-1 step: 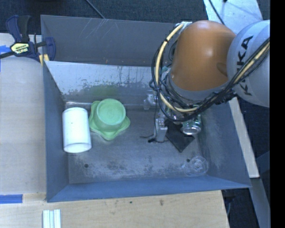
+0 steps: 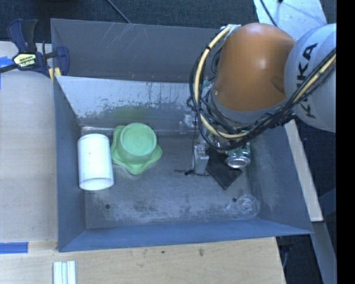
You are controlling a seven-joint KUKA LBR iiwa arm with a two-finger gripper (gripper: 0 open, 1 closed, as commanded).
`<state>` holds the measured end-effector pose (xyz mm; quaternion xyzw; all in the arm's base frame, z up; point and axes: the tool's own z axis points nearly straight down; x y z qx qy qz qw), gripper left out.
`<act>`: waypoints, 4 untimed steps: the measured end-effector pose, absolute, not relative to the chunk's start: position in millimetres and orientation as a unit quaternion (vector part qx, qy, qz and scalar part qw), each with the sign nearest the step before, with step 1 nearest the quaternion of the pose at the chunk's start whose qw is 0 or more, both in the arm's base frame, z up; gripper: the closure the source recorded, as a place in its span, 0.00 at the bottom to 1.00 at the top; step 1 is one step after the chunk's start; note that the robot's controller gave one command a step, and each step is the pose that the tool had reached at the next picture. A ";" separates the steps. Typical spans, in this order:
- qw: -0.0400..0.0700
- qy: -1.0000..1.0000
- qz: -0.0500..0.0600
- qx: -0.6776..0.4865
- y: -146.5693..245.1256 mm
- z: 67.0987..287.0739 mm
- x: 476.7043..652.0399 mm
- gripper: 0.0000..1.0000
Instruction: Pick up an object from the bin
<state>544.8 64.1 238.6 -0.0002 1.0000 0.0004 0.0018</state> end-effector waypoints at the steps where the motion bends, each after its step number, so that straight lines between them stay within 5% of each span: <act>1: 0.004 1.000 0.000 -0.001 8.5 164.7 570.9 0.00; 2: 0.002 0.998 0.000 -0.070 -84.9 159.0 587.0 0.00; 3: 0.002 0.985 -0.001 -0.172 -80.3 160.2 603.6 0.00; 4: -0.001 0.920 0.000 -0.391 -105.7 80.9 618.5 0.00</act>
Offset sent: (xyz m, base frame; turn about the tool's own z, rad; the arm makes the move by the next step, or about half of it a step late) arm 0.0425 -0.1499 -0.0786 -0.1401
